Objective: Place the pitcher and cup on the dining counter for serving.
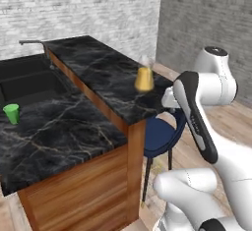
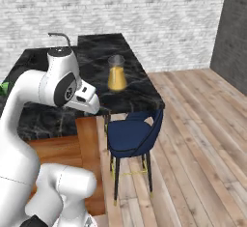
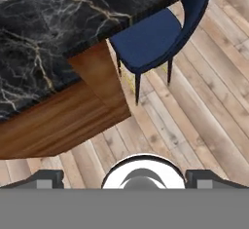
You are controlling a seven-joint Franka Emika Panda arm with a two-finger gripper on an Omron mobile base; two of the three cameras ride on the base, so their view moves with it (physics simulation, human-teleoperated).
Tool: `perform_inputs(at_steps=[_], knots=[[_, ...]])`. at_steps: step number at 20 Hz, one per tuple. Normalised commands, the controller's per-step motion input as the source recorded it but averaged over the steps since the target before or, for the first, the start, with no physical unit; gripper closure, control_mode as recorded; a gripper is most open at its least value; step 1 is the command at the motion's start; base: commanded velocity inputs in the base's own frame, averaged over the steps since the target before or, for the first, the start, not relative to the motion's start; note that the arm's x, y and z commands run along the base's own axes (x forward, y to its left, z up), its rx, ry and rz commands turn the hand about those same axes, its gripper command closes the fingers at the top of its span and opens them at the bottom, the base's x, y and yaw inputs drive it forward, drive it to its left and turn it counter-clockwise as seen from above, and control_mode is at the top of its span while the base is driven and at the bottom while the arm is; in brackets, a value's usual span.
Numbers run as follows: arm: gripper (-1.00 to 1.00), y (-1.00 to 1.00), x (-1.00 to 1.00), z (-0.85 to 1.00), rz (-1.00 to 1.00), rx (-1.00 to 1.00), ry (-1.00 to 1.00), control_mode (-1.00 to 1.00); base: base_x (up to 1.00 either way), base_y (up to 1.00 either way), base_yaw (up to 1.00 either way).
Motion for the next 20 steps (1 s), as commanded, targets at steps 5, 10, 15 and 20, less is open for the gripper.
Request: perform_inputs(at_steps=[5,10,15,20], knots=[[-1.00,0.00,0.00,0.00,0.00,0.00,0.00,1.00,-0.78,0.79,0.00],[-1.00,0.00,0.00,0.00,0.00,0.00,0.00,1.00,-0.41,1.00,0.00],[-1.00,0.00,0.00,0.00,0.00,0.00,0.00,1.00,-0.07,1.00,-0.01],[-1.00,0.00,0.00,0.00,0.00,0.00,0.00,1.00,0.14,1.00,-0.18]])
